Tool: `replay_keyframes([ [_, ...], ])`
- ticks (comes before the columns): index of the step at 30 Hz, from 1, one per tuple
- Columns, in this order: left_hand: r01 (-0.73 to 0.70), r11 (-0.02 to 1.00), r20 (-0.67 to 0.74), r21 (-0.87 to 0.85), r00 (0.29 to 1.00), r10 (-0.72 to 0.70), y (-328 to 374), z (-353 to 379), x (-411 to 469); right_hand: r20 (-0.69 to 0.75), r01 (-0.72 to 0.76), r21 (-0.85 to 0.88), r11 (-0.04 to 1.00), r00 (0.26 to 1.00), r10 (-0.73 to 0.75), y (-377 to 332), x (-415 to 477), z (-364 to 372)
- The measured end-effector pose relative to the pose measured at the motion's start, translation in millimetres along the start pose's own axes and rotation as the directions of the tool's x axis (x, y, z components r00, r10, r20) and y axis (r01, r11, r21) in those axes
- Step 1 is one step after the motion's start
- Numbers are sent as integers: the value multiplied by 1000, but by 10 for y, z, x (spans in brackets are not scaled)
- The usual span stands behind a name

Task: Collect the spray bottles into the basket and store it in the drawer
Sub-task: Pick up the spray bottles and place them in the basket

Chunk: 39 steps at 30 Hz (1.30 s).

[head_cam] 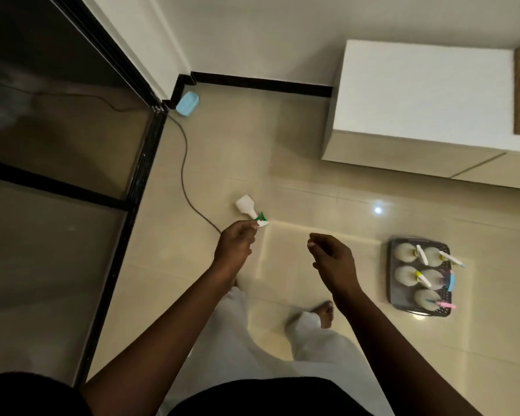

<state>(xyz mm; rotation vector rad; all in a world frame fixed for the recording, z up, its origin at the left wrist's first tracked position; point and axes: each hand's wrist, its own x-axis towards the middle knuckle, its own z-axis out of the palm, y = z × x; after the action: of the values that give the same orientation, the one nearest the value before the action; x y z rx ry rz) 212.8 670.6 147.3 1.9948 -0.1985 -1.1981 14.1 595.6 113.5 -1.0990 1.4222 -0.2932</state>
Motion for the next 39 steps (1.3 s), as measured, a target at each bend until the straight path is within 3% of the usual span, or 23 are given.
replay_keyframes([
  [6, 16, 998, 27, -58, 1000, -14, 83, -1153, 326, -12, -53, -47, 997, 999, 52, -313, -160, 922],
  [14, 5, 999, 21, 43, 1000, -6, 311, -1980, 953, -19, -160, 105, 981, 986, 163, -536, -19, 1722],
  [29, -41, 962, 143, 270, 990, 2, 1013, -1694, 2191, 15, -335, 297, 894, 938, 346, -851, 1026, 2019],
  [39, -88, 860, 275, 503, 959, -62, 1111, -1425, 3288, -40, -405, 441, 801, 883, 468, -850, 1529, 2458],
])
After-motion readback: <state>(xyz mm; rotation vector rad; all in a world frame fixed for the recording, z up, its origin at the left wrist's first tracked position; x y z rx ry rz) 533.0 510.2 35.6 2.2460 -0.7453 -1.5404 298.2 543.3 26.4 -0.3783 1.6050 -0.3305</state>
